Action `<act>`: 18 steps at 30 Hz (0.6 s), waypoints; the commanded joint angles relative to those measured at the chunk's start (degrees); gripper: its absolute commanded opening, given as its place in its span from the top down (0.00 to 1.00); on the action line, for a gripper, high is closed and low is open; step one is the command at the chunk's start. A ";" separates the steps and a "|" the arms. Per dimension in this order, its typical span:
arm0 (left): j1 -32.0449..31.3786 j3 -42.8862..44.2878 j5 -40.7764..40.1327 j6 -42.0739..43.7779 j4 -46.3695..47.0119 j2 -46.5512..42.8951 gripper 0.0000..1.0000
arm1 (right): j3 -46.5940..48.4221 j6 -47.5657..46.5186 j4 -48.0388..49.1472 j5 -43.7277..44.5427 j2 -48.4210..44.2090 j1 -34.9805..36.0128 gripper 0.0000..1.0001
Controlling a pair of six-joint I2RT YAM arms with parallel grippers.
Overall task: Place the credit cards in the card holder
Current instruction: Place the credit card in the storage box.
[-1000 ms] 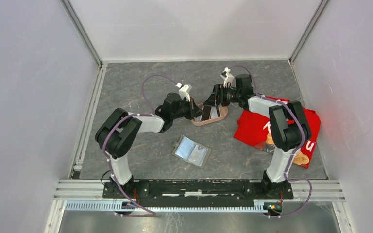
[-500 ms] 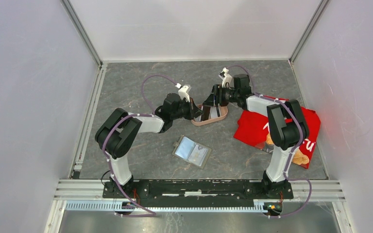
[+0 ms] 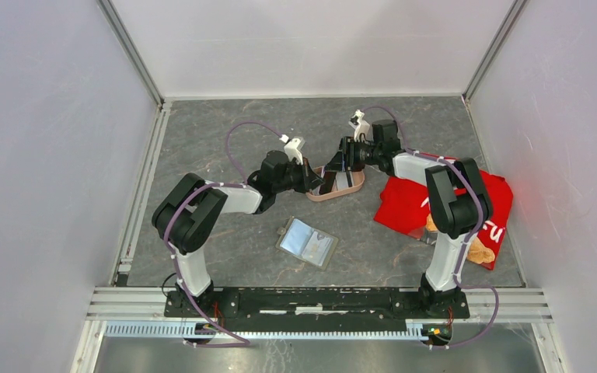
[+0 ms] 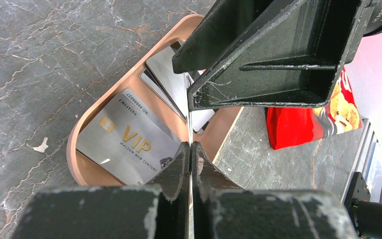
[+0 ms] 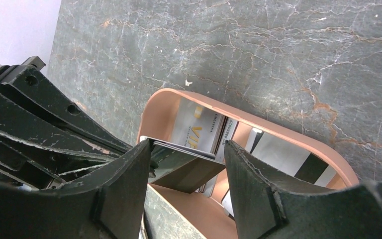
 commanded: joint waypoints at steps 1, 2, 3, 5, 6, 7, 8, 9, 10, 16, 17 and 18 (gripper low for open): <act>-0.13 0.81 0.59 2.01 3.94 -2.31 0.97 | 1.79 -0.07 0.44 1.06 1.35 -0.19 0.39; -0.13 1.08 0.88 2.00 3.67 -2.08 0.96 | 1.76 -0.03 0.55 0.89 1.53 -0.07 0.39; -0.12 1.37 0.99 1.96 3.40 -1.81 0.95 | 1.83 0.09 0.65 0.78 1.66 -0.12 0.40; -0.14 1.52 1.12 1.87 3.25 -1.71 0.95 | 1.88 0.27 0.83 0.61 1.91 -0.15 0.41; -0.13 1.52 1.14 1.83 3.20 -1.65 0.94 | 1.89 0.19 0.76 0.60 2.09 -0.13 0.42; -0.13 1.52 1.08 1.78 3.14 -1.64 0.94 | 1.90 0.07 0.75 0.65 2.14 -0.09 0.43; -0.09 1.52 1.06 1.75 3.19 -1.63 0.94 | 1.97 -0.02 0.67 0.81 2.14 -0.14 0.44; -0.05 1.54 0.94 1.70 3.16 -1.65 0.94 | 1.99 -0.40 0.43 1.07 2.23 -0.14 0.44; -0.04 1.53 0.81 1.66 3.10 -1.63 0.93 | 2.14 -0.76 0.03 1.34 2.12 -0.12 0.44; 0.27 1.35 0.41 1.06 3.15 -1.76 0.94 | 2.55 -3.00 -1.70 3.13 2.06 -0.52 0.45; 0.37 1.28 0.43 0.90 3.26 -1.69 0.94 | 2.61 -3.31 -1.87 3.23 2.10 -0.55 0.45; 0.42 1.22 0.42 0.74 3.41 -1.65 0.94 | 2.68 -3.59 -2.12 3.22 2.18 -0.56 0.46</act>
